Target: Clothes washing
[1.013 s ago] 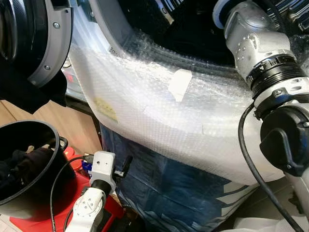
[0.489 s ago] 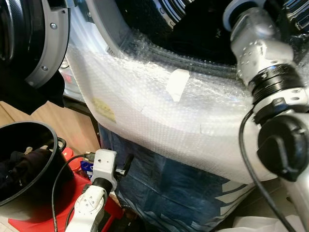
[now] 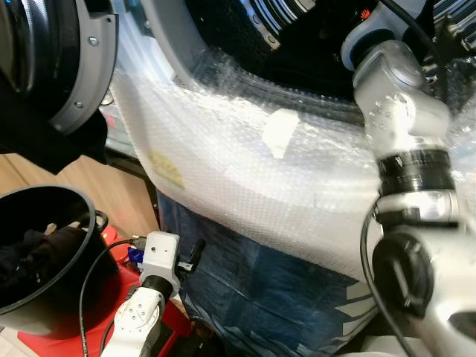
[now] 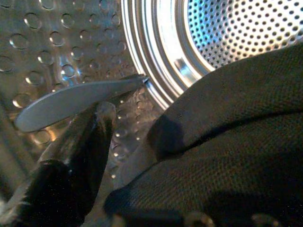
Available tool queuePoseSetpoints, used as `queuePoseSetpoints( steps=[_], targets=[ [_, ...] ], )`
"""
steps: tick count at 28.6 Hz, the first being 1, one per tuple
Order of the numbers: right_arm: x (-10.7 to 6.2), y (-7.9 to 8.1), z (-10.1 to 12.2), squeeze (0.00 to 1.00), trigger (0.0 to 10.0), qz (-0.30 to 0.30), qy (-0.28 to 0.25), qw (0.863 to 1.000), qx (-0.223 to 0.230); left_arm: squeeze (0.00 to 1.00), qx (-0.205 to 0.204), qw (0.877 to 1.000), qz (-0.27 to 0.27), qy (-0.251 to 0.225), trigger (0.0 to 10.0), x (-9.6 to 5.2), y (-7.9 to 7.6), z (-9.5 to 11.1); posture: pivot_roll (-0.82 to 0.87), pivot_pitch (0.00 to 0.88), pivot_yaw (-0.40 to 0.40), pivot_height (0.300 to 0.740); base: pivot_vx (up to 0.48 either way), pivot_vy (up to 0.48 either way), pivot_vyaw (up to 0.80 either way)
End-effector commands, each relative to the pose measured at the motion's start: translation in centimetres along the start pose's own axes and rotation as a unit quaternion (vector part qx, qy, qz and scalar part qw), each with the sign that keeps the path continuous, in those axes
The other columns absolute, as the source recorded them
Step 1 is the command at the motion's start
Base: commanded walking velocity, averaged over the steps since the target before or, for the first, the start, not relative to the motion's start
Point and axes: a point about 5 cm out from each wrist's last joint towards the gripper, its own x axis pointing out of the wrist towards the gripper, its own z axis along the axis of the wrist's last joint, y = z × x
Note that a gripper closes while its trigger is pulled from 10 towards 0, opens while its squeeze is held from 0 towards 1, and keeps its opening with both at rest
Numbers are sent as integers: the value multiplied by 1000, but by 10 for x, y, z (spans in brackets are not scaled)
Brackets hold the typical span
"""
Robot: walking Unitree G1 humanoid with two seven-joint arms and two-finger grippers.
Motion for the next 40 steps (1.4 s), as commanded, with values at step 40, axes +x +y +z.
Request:
queuePoseSetpoints(
  steps=[40],
  targets=[
    [-104, 49, -36, 0, 10000, 178, 137, 973, -52, 0, 1, 1000, -11, 15, 10000, 2, -10, -9, -10, 106, -52, 740, 0, 0, 0]
  ],
)
